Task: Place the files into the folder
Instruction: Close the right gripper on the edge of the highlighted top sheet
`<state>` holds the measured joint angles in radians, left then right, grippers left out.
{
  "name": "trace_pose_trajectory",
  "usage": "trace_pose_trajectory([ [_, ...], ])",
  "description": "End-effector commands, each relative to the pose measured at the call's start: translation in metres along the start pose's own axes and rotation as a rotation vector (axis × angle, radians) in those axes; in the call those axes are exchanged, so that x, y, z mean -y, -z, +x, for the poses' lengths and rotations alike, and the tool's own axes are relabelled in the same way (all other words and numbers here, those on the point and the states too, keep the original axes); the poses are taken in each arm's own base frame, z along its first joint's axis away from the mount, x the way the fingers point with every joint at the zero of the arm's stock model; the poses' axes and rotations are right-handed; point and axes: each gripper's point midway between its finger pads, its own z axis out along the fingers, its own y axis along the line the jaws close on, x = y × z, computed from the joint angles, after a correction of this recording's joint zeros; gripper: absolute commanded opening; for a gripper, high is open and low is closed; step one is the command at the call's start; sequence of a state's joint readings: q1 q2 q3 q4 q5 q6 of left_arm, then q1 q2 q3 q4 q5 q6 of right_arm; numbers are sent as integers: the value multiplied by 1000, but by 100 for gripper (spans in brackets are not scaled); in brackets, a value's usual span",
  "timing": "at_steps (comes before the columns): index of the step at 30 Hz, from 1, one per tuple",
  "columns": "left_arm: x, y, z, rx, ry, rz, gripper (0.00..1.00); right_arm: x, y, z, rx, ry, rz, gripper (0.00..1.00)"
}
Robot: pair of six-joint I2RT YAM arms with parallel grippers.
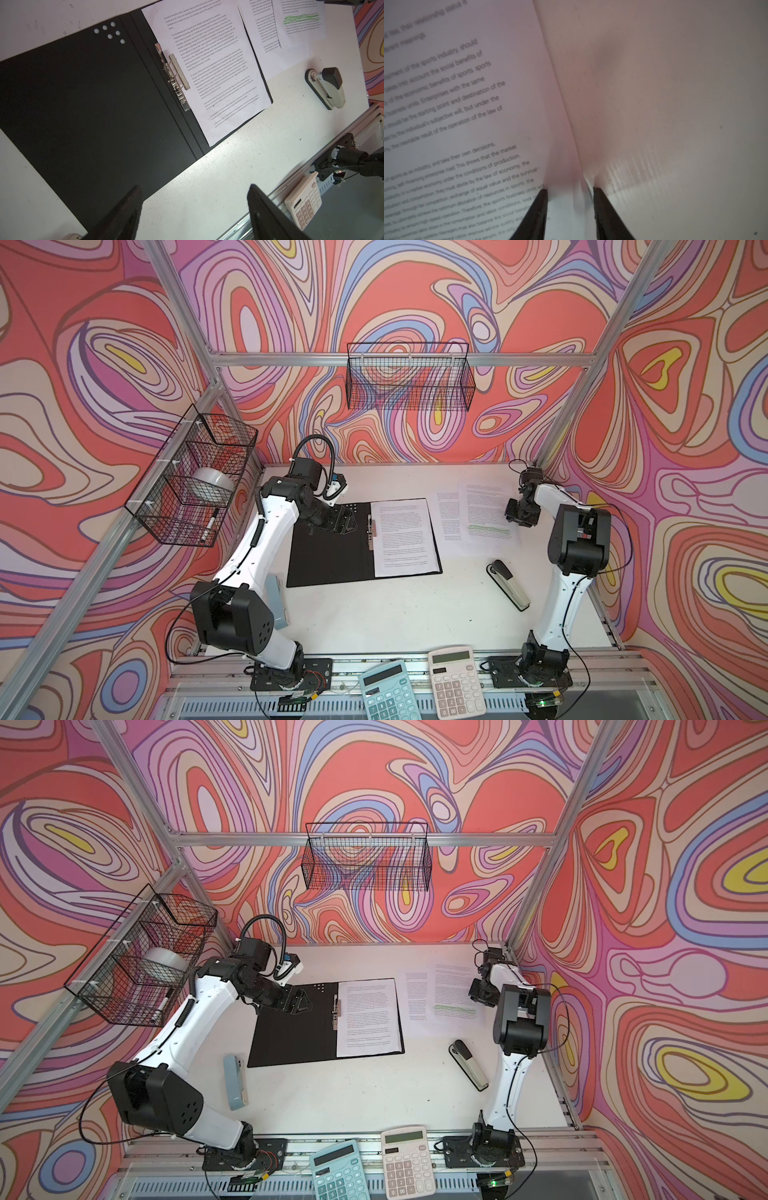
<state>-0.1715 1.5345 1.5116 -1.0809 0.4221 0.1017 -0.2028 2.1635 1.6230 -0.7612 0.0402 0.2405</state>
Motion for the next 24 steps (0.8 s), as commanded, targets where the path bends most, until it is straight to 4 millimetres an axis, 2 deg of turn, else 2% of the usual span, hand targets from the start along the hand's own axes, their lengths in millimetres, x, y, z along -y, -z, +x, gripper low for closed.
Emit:
trace_pose_trajectory([
  [1, 5, 6, 2, 13, -23, 4, 80, 6, -31, 34, -120, -2, 16, 34],
  [9, 5, 7, 3, 19, -25, -4, 79, 2, -23, 27, -92, -1, -6, 23],
  [13, 6, 9, 2, 25, -28, -4, 80, -3, -15, 22, -67, -4, -35, 12],
  [20, 5, 11, 2, 30, -28, -9, 80, -15, 11, 9, -10, -12, -106, 2],
  [24, 4, 11, 1, 33, -25, -19, 80, -22, 32, 1, 24, -13, -148, 0],
])
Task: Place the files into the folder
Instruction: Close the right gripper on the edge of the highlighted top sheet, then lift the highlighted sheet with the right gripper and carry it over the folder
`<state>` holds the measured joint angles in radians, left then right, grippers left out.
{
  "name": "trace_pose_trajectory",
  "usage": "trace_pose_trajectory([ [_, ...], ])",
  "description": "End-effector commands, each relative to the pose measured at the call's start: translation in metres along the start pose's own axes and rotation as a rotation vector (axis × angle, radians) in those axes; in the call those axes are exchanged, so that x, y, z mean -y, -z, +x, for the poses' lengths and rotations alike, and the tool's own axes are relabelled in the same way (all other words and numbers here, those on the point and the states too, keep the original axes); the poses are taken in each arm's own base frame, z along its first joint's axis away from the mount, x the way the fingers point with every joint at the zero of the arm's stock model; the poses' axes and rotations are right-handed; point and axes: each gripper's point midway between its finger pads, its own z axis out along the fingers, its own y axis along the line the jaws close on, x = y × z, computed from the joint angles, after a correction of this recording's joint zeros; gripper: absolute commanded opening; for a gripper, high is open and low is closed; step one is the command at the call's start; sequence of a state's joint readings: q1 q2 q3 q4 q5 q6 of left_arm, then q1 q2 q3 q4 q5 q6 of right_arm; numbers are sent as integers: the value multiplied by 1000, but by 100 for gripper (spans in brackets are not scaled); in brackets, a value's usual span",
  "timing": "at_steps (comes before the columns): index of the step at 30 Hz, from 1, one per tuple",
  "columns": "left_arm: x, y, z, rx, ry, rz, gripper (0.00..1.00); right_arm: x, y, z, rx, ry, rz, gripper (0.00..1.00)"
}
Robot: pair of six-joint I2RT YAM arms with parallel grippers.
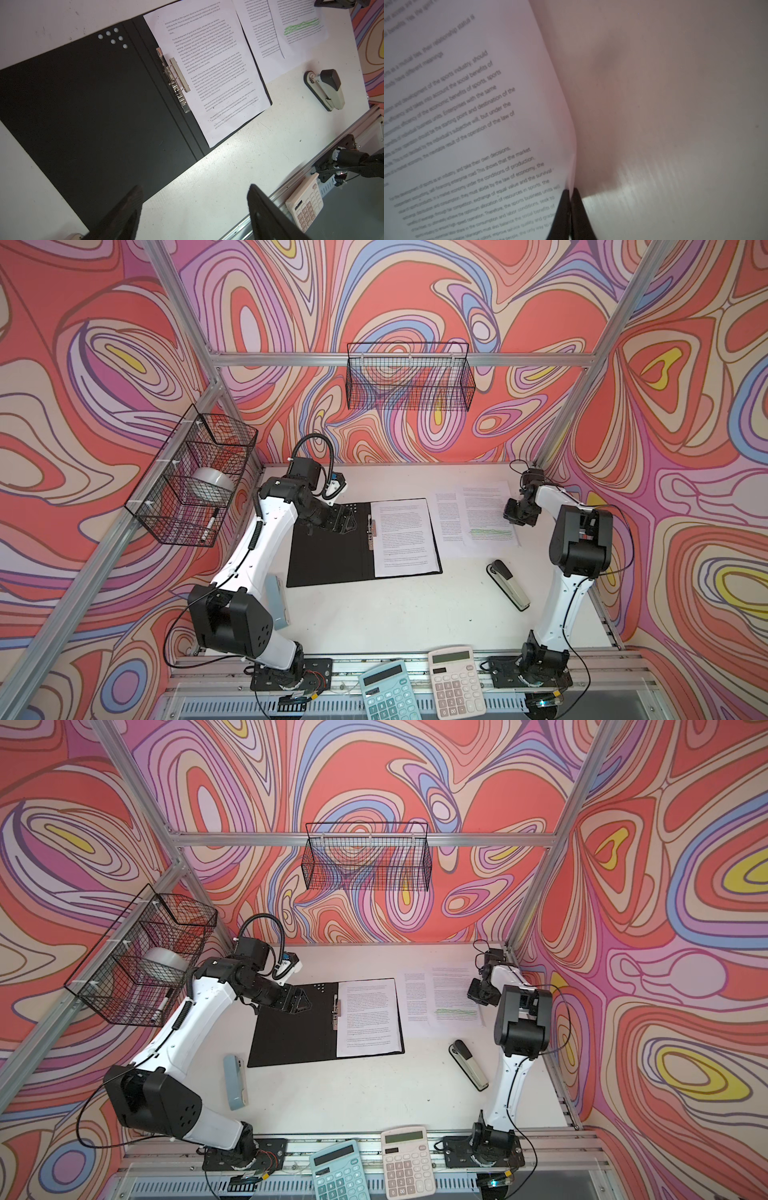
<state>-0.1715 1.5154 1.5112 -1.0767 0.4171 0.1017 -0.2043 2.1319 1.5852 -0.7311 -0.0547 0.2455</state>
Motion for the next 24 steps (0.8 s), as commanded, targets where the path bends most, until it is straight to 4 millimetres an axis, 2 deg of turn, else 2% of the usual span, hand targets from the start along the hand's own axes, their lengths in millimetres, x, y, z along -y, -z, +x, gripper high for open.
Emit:
trace_pose_trajectory([
  [1, 2, 6, 2, 13, -17, -13, 80, -12, 31, -6, 38, -6, -61, 0],
  [13, 1, 9, 0, 26, -10, -30, 80, -50, 108, -28, 149, -1, -224, 0],
  [19, 0, 12, -1, 35, -6, -38, 80, -89, 144, -24, 177, 69, -276, 0],
  [24, 0, 13, -2, 42, -4, -45, 80, -133, 183, -12, 207, 145, -332, 0],
])
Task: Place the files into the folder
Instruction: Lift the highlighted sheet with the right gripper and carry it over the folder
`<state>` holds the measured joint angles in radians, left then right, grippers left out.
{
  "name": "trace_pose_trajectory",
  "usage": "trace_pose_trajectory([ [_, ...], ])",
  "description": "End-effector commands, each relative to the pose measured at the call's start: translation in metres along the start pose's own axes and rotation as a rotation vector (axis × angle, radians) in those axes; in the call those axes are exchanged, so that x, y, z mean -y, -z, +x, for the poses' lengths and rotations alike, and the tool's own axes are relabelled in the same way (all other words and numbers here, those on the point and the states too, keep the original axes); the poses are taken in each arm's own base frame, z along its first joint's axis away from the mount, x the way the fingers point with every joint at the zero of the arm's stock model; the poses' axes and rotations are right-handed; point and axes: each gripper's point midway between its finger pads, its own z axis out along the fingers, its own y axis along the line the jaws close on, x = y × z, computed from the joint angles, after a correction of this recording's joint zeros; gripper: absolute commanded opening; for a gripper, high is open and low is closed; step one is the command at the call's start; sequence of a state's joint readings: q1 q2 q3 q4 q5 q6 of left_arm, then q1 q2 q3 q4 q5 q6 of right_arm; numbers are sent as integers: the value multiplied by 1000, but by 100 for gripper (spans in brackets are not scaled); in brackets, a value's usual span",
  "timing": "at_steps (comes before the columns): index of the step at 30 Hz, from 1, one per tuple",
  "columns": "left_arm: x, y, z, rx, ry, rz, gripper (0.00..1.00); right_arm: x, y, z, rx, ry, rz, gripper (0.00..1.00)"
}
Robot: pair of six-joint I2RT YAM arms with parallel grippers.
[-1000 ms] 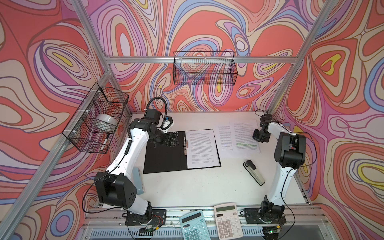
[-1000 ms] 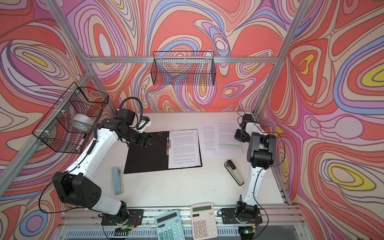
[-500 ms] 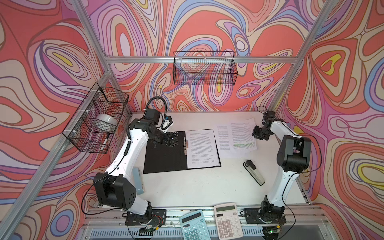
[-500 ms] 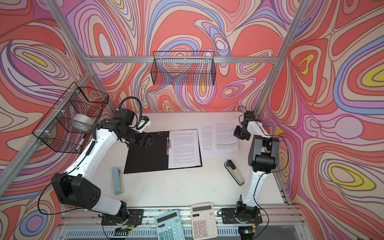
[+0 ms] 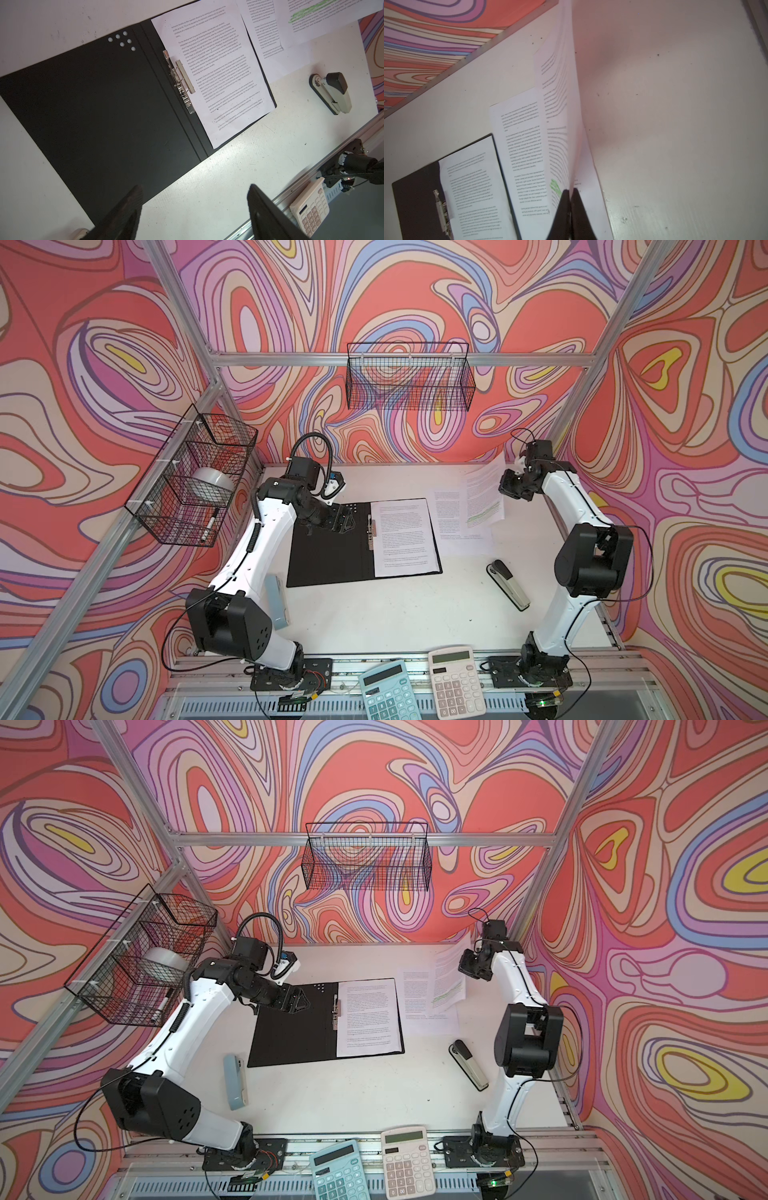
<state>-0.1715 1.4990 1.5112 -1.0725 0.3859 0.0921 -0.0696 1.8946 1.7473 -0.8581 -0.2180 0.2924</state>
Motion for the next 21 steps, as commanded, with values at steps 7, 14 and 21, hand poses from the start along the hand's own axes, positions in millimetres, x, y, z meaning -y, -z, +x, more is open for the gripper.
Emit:
trace_pose_trajectory([
  [7, 4, 10, -2, 35, -5, -12, 80, -105, 63, 7, 40, 116, -149, 0],
  [14, 5, 12, -3, 44, -2, -11, 80, -168, 78, 33, 13, 172, -252, 0],
  [21, 3, 14, -3, 51, 7, -23, 80, -235, 80, 78, -39, 191, -392, 0],
])
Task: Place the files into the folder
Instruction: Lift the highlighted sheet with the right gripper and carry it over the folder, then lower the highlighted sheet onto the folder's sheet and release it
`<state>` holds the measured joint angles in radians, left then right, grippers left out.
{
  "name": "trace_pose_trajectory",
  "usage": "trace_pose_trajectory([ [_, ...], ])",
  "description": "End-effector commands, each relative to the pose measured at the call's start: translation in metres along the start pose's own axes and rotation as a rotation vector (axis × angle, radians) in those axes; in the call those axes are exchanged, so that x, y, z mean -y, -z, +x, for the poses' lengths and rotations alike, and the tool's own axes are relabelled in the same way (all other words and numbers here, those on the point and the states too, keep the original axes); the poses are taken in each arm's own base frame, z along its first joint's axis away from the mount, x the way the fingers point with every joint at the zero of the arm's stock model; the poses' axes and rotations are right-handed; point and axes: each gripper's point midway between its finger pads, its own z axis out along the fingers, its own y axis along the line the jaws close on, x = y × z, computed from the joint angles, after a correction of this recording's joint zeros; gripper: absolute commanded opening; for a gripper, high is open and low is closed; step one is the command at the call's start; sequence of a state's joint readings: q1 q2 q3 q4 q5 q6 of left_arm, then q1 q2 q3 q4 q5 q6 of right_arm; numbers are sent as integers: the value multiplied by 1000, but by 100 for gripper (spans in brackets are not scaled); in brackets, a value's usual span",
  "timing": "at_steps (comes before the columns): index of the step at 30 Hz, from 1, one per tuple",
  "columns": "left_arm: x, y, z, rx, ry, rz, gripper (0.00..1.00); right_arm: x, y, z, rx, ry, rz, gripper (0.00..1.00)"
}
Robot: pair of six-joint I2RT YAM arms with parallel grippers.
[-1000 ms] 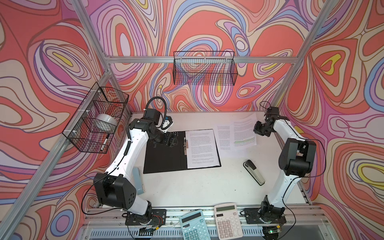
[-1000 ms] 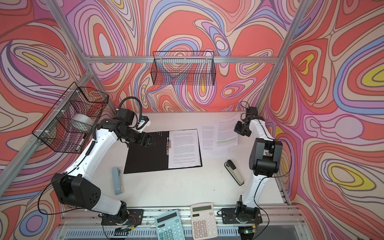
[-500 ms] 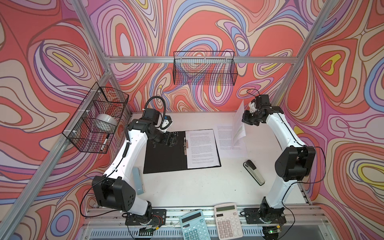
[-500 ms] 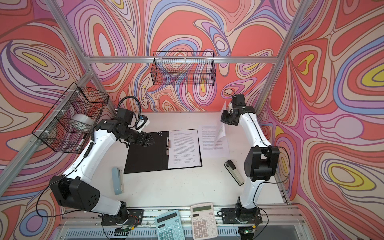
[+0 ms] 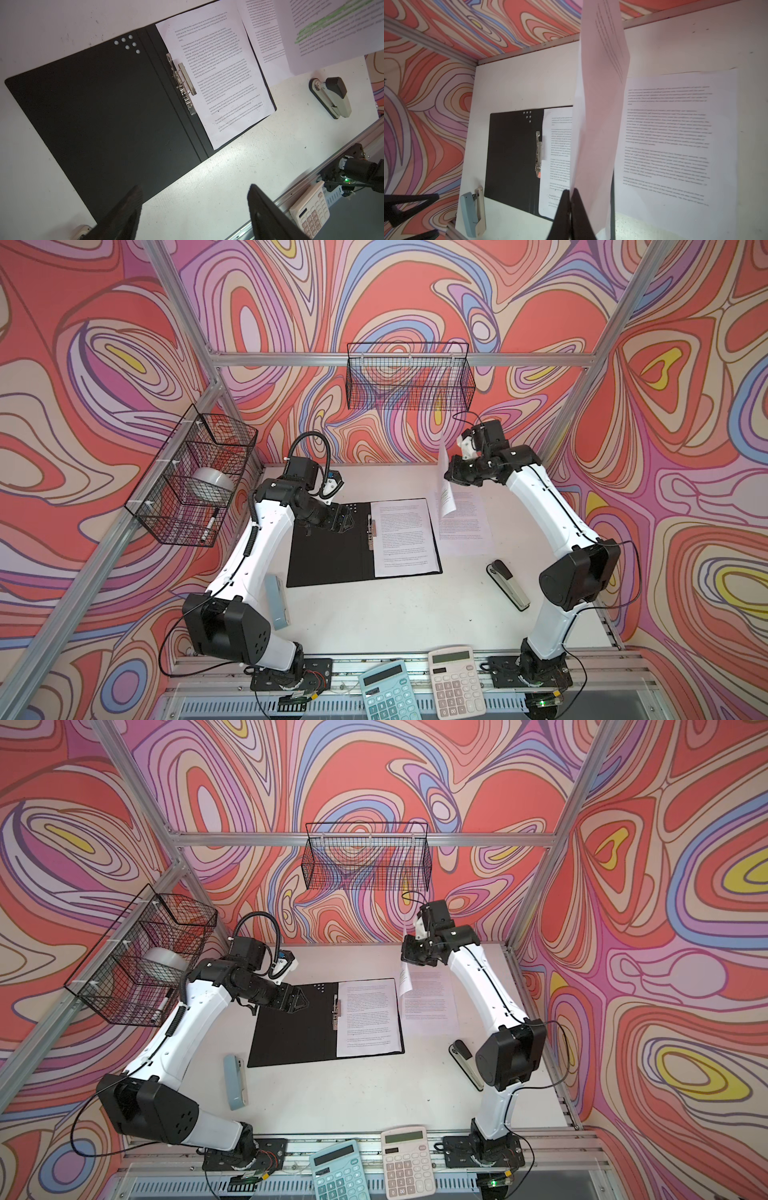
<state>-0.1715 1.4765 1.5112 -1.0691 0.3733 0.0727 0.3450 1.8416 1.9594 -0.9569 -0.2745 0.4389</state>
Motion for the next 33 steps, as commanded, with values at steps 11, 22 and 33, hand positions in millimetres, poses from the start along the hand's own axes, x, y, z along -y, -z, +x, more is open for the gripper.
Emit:
trace_pose_trajectory([
  [11, 4, 9, -3, 38, -2, -3, 80, -46, -20, 42, 14, -140, -190, 0],
  [22, 5, 11, -2, 43, -4, -1, 80, -3, -66, 91, -70, -244, -120, 0],
  [33, 5, 12, -1, 49, -1, 2, 80, 37, -83, 125, -150, -231, 42, 1],
])
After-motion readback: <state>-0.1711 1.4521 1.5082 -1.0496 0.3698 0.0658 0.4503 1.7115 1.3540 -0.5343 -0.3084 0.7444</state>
